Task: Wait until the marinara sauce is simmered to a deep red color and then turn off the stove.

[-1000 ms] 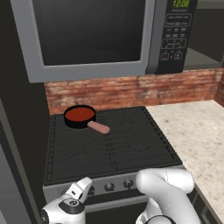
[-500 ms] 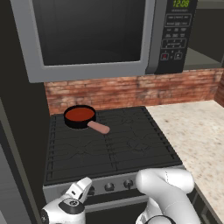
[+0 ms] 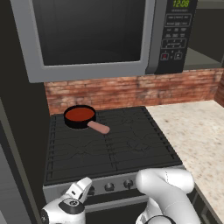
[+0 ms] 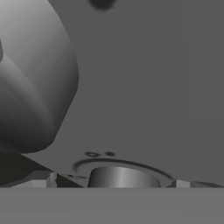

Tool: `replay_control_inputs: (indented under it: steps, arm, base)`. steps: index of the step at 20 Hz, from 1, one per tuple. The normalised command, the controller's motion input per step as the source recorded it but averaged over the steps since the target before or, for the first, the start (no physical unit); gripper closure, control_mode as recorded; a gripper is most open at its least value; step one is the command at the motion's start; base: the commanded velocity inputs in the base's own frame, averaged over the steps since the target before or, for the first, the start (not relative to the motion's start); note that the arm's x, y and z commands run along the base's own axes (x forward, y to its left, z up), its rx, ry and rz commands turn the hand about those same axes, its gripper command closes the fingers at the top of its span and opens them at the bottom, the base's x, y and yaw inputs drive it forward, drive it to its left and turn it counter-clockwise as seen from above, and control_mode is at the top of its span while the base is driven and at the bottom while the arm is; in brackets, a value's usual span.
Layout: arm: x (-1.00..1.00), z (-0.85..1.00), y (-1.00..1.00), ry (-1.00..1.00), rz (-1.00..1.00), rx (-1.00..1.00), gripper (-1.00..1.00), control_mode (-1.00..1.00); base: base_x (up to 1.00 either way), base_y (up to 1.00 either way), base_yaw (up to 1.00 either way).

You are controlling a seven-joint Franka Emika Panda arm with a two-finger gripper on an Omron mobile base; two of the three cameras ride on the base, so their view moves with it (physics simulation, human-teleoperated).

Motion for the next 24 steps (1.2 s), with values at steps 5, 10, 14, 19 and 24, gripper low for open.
replay_control_inputs:
  steps: [5, 10, 14, 19, 24]
  arm:
    - [0.00, 0.00, 0.00, 0.00, 0.00, 0.00, -1.00, -1.00]
    - [0.00, 0.00, 0.00, 0.00, 0.00, 0.00, -1.00, -1.00]
    - [0.00, 0.00, 0.00, 0.00, 0.00, 0.00, -1.00, -1.00]
    - [0.00, 0.00, 0.00, 0.00, 0.00, 0.00, -1.00, -1.00]
    - [0.00, 0.00, 0.00, 0.00, 0.00, 0.00, -1.00, -1.00]
  base:
    - [0.00, 0.00, 0.00]
    - [0.00, 0.00, 0.00]
    - [0.00, 0.00, 0.00]
    - [0.00, 0.00, 0.00]
    - [0.00, 0.00, 0.00]
